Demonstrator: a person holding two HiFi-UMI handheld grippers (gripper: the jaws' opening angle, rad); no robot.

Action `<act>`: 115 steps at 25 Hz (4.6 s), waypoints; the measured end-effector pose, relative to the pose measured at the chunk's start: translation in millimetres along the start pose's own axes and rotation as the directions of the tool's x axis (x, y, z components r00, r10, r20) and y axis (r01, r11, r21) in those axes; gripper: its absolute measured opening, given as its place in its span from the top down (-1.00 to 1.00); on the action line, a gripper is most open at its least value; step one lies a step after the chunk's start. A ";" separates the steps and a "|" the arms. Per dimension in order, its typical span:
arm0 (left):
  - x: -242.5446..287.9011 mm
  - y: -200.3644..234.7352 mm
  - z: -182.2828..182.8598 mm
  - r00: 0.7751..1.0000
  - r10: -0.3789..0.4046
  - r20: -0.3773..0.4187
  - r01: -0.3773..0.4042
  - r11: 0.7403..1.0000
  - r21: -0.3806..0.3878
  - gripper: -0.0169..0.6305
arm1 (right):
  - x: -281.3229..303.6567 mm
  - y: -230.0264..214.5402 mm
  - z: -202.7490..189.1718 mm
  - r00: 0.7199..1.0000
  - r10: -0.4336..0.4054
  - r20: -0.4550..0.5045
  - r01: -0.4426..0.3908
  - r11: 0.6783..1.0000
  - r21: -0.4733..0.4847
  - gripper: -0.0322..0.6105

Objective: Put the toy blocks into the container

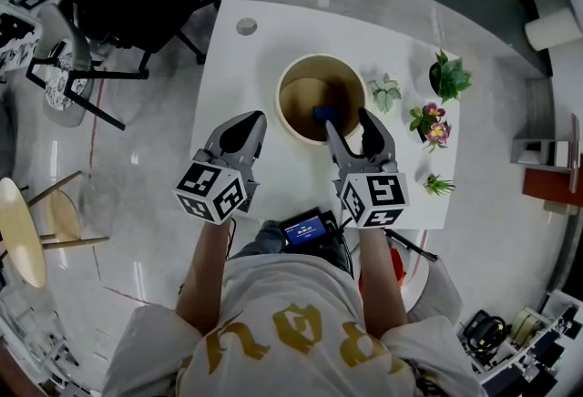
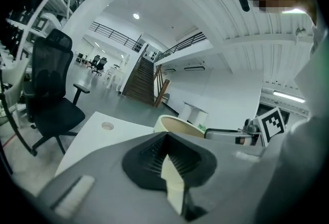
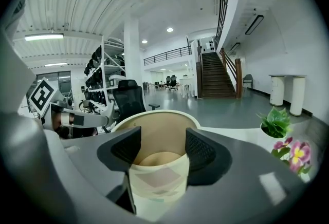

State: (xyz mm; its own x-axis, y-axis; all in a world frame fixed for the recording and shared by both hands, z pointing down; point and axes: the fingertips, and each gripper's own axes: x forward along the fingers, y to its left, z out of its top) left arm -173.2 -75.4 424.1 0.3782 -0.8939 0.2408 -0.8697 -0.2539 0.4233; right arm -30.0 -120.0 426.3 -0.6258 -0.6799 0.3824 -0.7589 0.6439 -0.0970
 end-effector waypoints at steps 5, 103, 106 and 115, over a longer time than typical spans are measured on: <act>-0.4 -5.7 -0.4 1.000 -0.006 -0.005 0.006 1.000 0.004 0.94 | -7.8 -3.8 0.4 1.000 -0.018 0.008 0.018 1.000 0.006 0.03; 69.7 -84.0 -177.2 0.919 -0.122 -0.375 0.128 0.992 -0.008 0.94 | -36.7 -98.6 -202.1 0.924 -0.169 -0.344 0.218 0.970 0.110 0.30; 69.7 -83.8 -178.0 0.919 -0.121 -0.375 0.127 0.992 -0.008 0.95 | -36.4 -98.4 -202.6 0.925 -0.165 -0.343 0.213 0.971 0.106 0.31; 69.9 -86.6 -169.9 0.925 -0.122 -0.361 0.130 0.992 -0.003 0.95 | -36.9 -92.9 -201.7 0.929 -0.113 -0.352 0.156 0.983 0.098 0.32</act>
State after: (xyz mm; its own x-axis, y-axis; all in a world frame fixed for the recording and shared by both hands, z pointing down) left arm -17.5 -53.1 552.7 0.5702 -0.6621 0.4863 -0.8124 -0.3667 0.4533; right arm 100.0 -83.9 606.5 -0.4323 -0.5807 0.6899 -0.8613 0.4924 -0.1252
